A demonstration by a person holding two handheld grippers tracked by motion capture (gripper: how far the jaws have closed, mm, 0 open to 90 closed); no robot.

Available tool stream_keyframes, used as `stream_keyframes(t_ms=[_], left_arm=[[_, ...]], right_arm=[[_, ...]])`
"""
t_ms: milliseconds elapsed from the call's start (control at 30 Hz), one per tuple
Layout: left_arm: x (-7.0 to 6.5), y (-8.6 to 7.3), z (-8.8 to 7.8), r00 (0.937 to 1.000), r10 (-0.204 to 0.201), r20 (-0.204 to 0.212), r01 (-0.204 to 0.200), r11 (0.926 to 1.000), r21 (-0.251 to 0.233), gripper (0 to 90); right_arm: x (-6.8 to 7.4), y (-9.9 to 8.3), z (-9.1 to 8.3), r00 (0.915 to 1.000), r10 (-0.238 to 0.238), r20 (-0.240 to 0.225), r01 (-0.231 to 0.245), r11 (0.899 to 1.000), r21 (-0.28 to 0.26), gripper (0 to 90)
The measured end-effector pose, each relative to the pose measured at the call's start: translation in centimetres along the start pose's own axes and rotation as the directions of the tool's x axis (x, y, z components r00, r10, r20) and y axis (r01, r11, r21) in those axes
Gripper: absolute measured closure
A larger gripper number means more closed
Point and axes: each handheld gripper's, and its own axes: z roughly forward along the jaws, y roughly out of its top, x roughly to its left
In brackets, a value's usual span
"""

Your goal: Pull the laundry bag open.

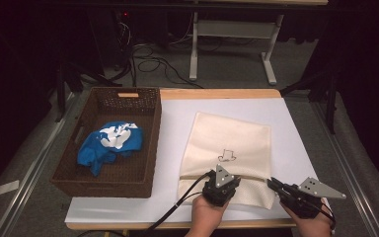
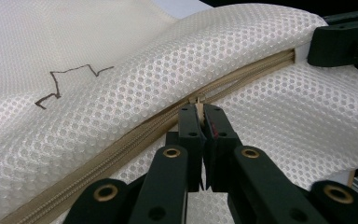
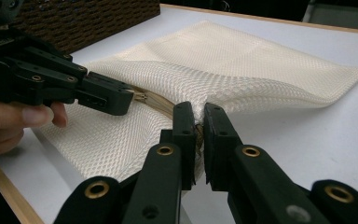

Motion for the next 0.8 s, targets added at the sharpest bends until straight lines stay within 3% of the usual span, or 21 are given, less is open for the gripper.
stream_keyframes(t_ms=[433, 567, 600, 633, 667, 700, 800], left_arm=[[0.4, -0.1, -0.4, 1.0000, 0.001, 0.000, -0.001, 1.0000, -0.001, 87.1], [0.6, -0.2, -0.4, 0.9997, -0.023, 0.004, 0.023, 0.9997, -0.003, 87.1], [0.7, -0.3, -0.4, 0.9989, -0.024, -0.041, 0.024, 0.9996, 0.011, 87.2], [1.3, -0.5, -0.6, 0.9976, -0.052, -0.046, 0.052, 0.9987, -0.002, 87.3], [1.3, -0.5, -0.6, 0.9976, -0.052, -0.046, 0.052, 0.9987, -0.002, 87.3], [2.4, -0.9, -1.1, 0.9946, -0.089, -0.053, 0.089, 0.9960, -0.003, 87.3], [2.5, -1.0, -1.6, 0.9960, -0.064, -0.063, 0.065, 0.9979, 0.007, 87.2]], right_arm=[[0.4, 0.1, 0.1, 1.0000, 0.004, -0.008, -0.004, 1.000, 0.010, 85.9], [0.5, 0.1, 0.1, 0.9998, -0.005, -0.017, 0.005, 1.000, 0.012, 86.0], [0.5, 0.1, 0.2, 0.9998, -0.010, -0.019, 0.010, 1.000, 0.012, 86.1], [0.6, 0.1, 0.1, 0.9999, -0.016, -0.002, 0.016, 1.000, 0.006, 86.2], [0.4, 0.1, -0.1, 1.0000, 0.001, 0.002, -0.001, 1.000, 0.000, 86.2], [0.0, 0.1, -0.3, 0.9999, 0.011, 0.000, -0.011, 1.000, -0.008, 86.2], [-0.4, -0.3, -0.3, 0.9999, 0.013, 0.000, -0.013, 1.000, 0.011, 86.1]])
